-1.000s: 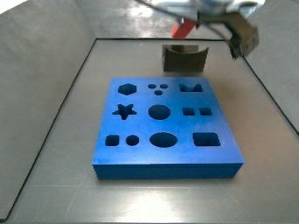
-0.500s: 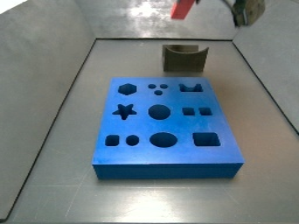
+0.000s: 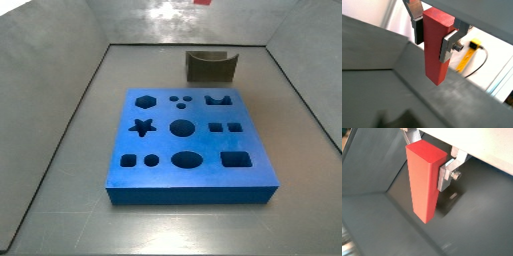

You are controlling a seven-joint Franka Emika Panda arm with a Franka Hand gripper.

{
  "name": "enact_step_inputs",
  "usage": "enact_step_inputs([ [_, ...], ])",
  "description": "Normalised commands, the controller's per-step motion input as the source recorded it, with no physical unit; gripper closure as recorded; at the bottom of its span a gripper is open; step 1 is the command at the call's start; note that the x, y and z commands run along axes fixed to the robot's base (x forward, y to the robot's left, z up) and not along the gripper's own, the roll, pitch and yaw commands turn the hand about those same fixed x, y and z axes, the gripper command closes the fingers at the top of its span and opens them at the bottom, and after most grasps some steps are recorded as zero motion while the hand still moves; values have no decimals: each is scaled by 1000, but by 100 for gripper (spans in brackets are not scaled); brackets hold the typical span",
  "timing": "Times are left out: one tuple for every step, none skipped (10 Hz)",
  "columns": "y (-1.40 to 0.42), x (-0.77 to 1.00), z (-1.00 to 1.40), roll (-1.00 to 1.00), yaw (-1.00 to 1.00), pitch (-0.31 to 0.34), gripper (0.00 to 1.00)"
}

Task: Pick up the rectangle object. Move up. Place the rectangle object on the fixture. Regrasp the rectangle object. Move to above the board. Insert the rectangle object.
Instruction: Move to above the board.

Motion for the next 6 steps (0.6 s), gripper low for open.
enact_step_inputs([
  [-1000,-520,469,-1000,-65,-32,100],
  [-1000,-524,462,-1000,-68,-32,100],
  [-1000,-524,456,-1000,-71,-26,100],
  [-1000,-529,461,-1000,-71,-23,100],
  [-1000,-554,463,-1000,-72,-24,100],
  [-1000,-574,458,-1000,-71,-31,100],
])
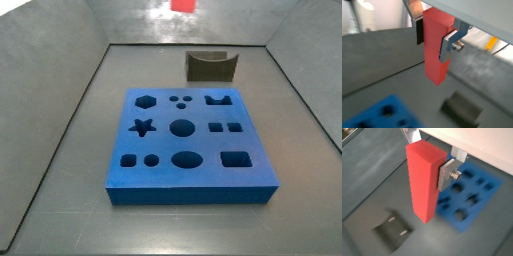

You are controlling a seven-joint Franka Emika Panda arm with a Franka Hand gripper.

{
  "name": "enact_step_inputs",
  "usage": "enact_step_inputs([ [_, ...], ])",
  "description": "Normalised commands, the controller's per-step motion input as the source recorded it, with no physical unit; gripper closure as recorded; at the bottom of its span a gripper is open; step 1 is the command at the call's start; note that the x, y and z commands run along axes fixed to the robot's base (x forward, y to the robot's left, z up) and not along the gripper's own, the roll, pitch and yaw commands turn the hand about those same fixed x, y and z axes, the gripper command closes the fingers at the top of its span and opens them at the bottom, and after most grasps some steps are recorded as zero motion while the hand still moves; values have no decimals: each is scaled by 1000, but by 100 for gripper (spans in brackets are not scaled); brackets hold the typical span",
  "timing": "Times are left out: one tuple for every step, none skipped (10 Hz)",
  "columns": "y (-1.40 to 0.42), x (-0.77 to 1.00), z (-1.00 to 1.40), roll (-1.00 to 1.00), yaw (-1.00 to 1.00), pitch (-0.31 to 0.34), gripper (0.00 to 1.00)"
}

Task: Pick up the rectangle object. Move up. Place the rectangle object on the fixture. Regrasp the rectangle object. Move to above the board. Insert the rectangle object.
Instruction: Move to above the board.

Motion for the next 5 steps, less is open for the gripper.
enact_step_inputs([
  [-869,-515,400,-1000,-74,-38,100],
  [-462,-303,209,-930,-61,-40,100],
  [-252,-178,106,-715,-48,-29,100],
  [-88,-83,38,-432,-20,-17,100],
  [-63,-58,27,-328,-17,-15,100],
])
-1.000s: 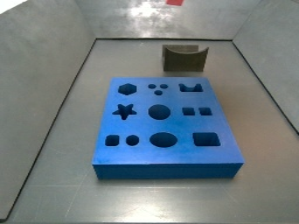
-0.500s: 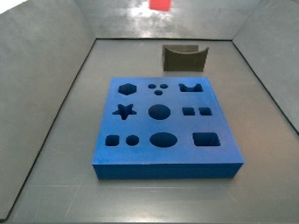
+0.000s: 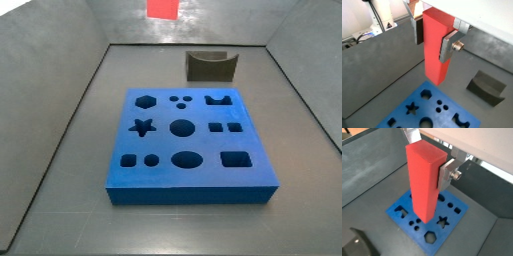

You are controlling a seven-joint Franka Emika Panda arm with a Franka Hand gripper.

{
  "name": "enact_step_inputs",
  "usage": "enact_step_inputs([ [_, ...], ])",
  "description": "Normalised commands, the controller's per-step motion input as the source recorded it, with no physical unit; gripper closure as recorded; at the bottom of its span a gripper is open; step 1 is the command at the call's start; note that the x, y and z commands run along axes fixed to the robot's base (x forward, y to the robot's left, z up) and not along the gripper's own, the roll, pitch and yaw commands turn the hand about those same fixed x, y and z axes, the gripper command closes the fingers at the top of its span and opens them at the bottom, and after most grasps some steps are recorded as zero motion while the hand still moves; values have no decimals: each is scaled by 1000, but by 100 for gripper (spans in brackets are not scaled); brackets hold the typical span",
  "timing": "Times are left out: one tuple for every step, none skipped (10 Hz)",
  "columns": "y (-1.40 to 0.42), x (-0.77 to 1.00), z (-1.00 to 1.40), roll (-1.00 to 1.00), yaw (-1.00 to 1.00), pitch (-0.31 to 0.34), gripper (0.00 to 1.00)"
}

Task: Pick up the rectangle object. Move up. Place the rectangle object on the fixture. Regrasp the rectangle object. Move to above the board. Insert the rectangle object.
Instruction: Insert the rectangle object.

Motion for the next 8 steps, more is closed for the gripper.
enact_step_inputs([
  [-34,0,0,0,0,0,100],
  [-183,20,-86,-126,-26,0,100],
  [-191,169,-91,-411,0,-131,100],
  [-337,266,-20,-531,3,-160,100],
  [-349,323,-23,-540,37,-154,100],
  [-394,363,-66,-480,20,-154,100],
  [-429,437,-180,-249,9,-246,100],
  [-477,491,-231,-54,3,-231,100],
])
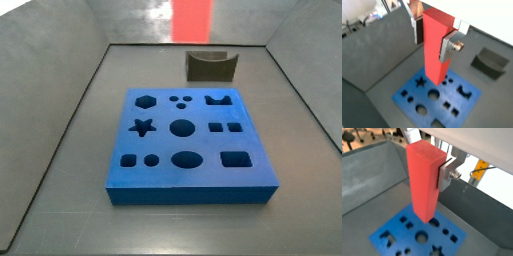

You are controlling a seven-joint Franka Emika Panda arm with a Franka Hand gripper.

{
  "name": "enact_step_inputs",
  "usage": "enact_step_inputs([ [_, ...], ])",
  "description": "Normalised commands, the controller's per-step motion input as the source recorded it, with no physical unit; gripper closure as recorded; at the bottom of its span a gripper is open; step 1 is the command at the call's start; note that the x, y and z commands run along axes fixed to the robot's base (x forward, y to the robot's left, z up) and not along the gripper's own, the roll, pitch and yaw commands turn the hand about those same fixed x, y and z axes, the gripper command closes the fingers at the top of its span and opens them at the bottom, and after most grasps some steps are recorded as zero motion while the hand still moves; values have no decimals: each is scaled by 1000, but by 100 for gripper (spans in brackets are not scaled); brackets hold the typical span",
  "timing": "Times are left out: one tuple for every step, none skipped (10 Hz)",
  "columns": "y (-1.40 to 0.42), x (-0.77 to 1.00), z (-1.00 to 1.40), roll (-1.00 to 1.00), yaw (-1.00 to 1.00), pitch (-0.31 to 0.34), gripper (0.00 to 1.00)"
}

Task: Pick up the rectangle object. Move up. Place the rectangle object on the fixture. Regrasp the rectangle object. Move to above the board. Insert the rectangle object.
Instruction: Insert the rectangle object.

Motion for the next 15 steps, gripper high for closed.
enact_step_inputs([
  [-477,523,-286,0,43,-174,100],
  [-454,509,-329,0,69,-154,100],
  [-486,571,-317,34,83,-66,100],
  [-400,451,-406,151,109,0,100],
  [-337,294,-497,311,274,89,100],
  [-317,240,-543,360,426,77,100],
  [-274,157,-563,440,574,49,100],
  [-271,140,-391,440,551,37,100],
  [-17,0,0,69,0,0,100],
  [-34,0,-26,-20,0,0,100],
  [-140,131,-286,0,0,-14,100],
  [-240,263,-429,83,3,-31,100],
  [-263,391,-400,157,0,-23,100],
  [-226,437,-266,251,0,0,100],
  [-151,491,-254,283,14,0,100],
])
